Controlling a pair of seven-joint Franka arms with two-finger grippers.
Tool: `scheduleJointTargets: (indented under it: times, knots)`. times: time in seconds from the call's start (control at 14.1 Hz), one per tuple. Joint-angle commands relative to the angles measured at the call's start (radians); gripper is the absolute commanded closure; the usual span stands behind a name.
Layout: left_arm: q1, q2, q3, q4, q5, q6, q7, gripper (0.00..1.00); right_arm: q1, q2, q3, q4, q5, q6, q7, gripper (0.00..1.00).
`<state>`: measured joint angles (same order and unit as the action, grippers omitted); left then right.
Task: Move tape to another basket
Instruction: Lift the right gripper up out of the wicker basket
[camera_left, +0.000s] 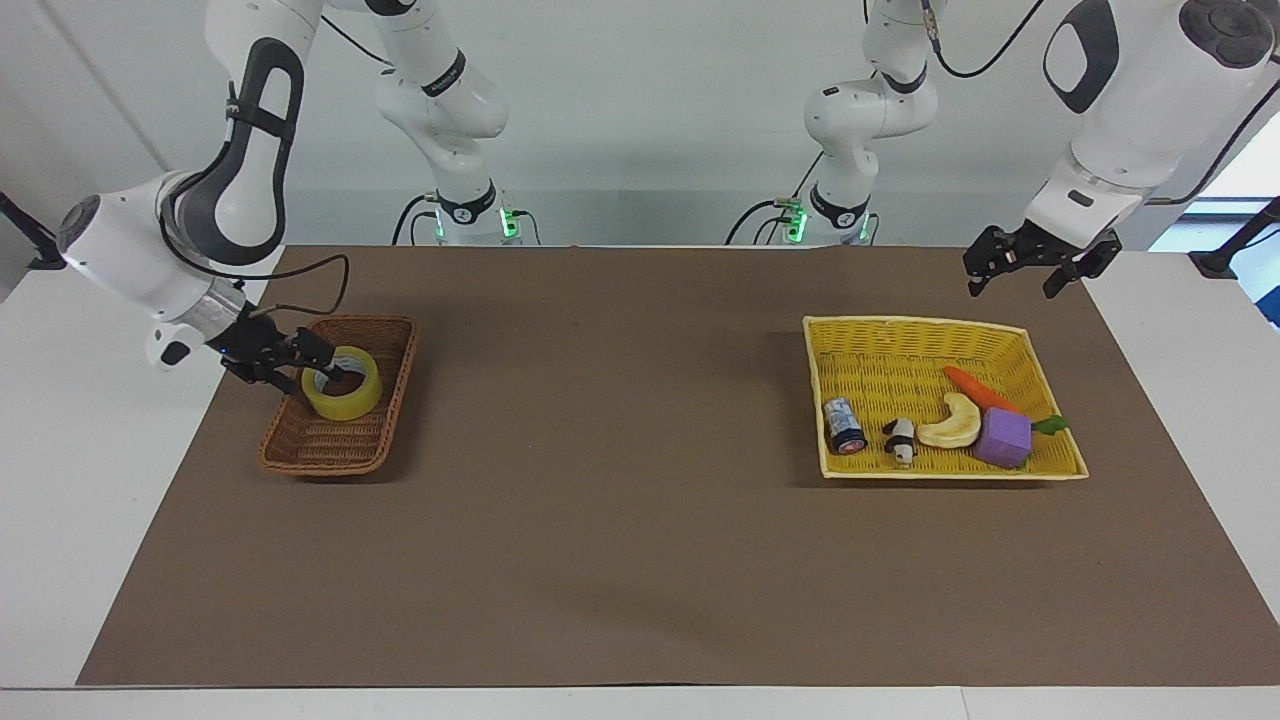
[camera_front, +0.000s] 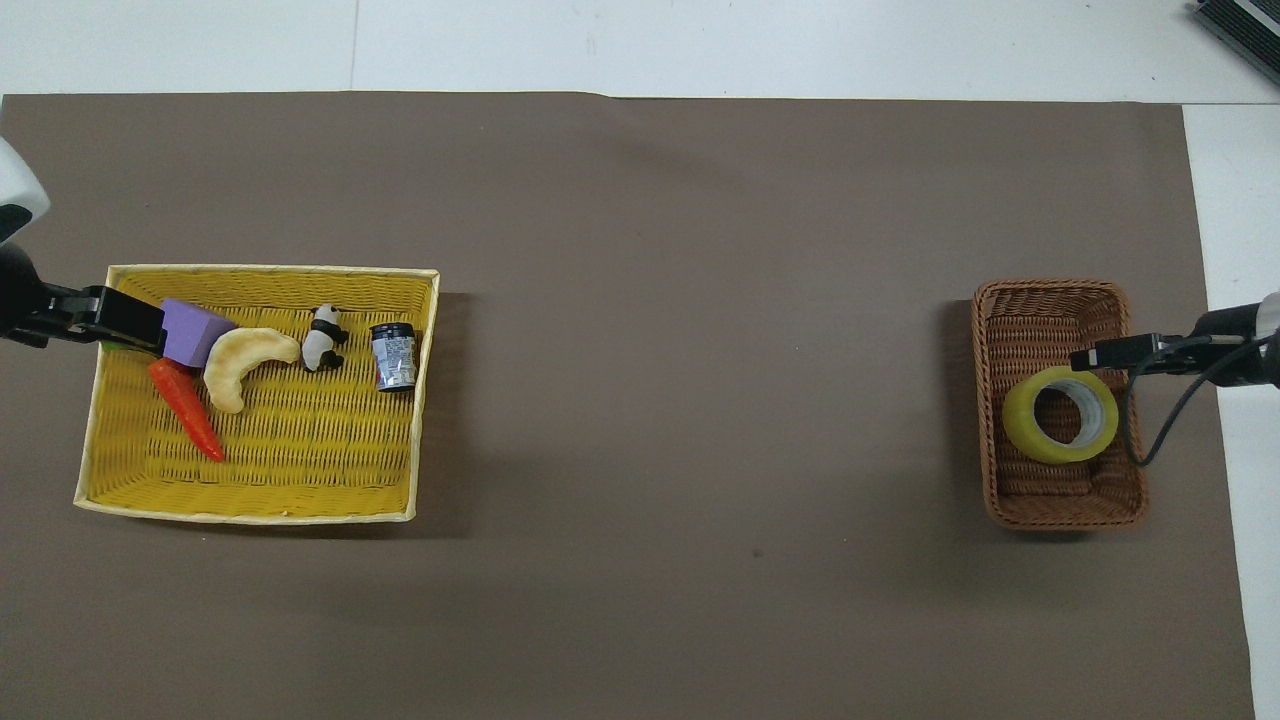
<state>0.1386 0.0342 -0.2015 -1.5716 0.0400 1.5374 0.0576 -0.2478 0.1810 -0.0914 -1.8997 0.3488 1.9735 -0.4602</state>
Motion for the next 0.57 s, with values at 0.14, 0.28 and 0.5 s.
scheduleJointTargets:
  times: [0.14,0.28,0.5]
  knots:
    - [0.006,0.012,-0.001,0.025,0.008,-0.013,0.005,0.00,0.120,0.002,0.009,0.142,-0.272,0.004,0.257,0.00]
    - [-0.002,0.010,-0.004,0.027,0.011,-0.022,0.019,0.00,0.172,-0.018,0.009,0.163,-0.356,-0.004,0.296,0.00]
    - [0.007,0.001,-0.001,0.030,0.009,-0.045,0.086,0.00,0.269,-0.069,0.009,0.168,-0.412,-0.051,0.482,0.00]
